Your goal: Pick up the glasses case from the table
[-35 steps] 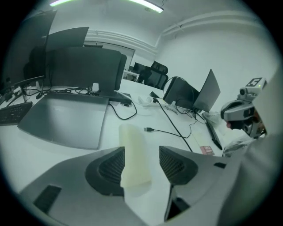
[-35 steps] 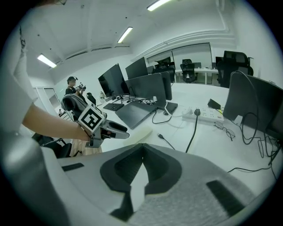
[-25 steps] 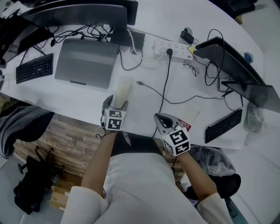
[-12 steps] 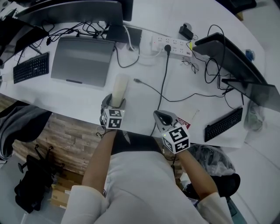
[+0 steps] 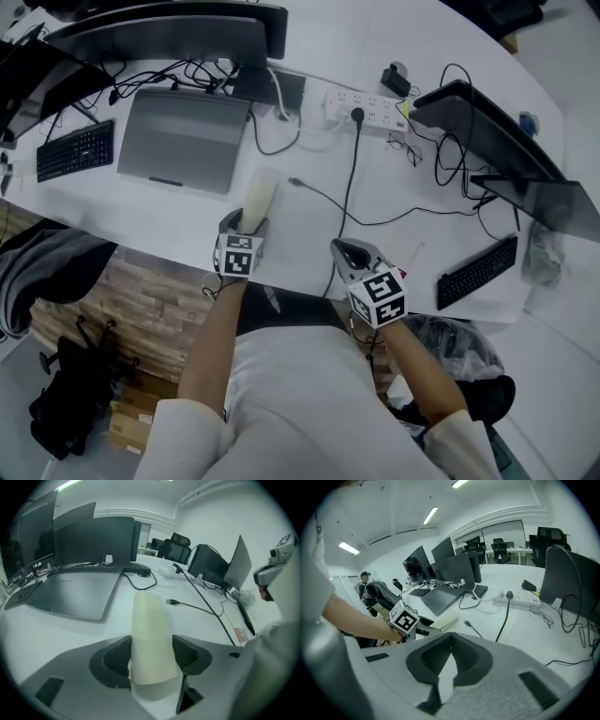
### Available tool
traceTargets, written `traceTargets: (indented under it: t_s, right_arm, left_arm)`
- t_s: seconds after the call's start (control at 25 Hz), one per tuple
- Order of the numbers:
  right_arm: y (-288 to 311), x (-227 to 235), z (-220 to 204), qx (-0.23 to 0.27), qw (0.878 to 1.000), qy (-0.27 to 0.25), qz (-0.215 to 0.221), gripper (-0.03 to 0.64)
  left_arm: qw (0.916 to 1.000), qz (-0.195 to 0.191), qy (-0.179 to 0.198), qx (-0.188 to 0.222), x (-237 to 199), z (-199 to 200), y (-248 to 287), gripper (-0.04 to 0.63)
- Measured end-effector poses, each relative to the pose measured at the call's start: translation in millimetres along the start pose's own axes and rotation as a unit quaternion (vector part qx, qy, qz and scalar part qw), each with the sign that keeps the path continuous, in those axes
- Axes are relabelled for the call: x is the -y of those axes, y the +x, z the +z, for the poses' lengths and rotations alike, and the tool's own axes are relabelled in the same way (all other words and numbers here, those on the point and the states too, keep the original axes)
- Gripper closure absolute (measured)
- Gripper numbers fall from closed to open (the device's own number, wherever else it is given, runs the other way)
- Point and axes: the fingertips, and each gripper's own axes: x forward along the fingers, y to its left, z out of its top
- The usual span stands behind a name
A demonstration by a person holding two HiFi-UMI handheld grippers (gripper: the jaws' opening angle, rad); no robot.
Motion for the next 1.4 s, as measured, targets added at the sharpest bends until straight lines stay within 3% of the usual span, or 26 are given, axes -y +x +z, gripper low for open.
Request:
traceTargets:
  t_s: [0.4,0.68,1.08,1.4]
  right_arm:
    - [-6,-5,7,0.007,1.000,-0.012,-0.002,0.617]
    - [-10,-15,18,0.018,1.000,-0.022,0.000,0.617]
    - [-10,-63,47,0.047,0.998,-0.039,0.004,0.617]
    - [-7,-121,69,0.062,0.996,-0.056,-0.009,0.617]
  left_arm:
    - [0.9966,-0.036,-0.070,0.025,3,18,-28,0.327]
    - [0.9936,-0.038,-0.094,0.049,-6,24,-62,0.327]
    - [0.9772,-0.070,-0.159,0.122,-25,45,-144,0.328]
    - [0.9707,-0.092,-0.151,0.162,-55,48,-217,0.328]
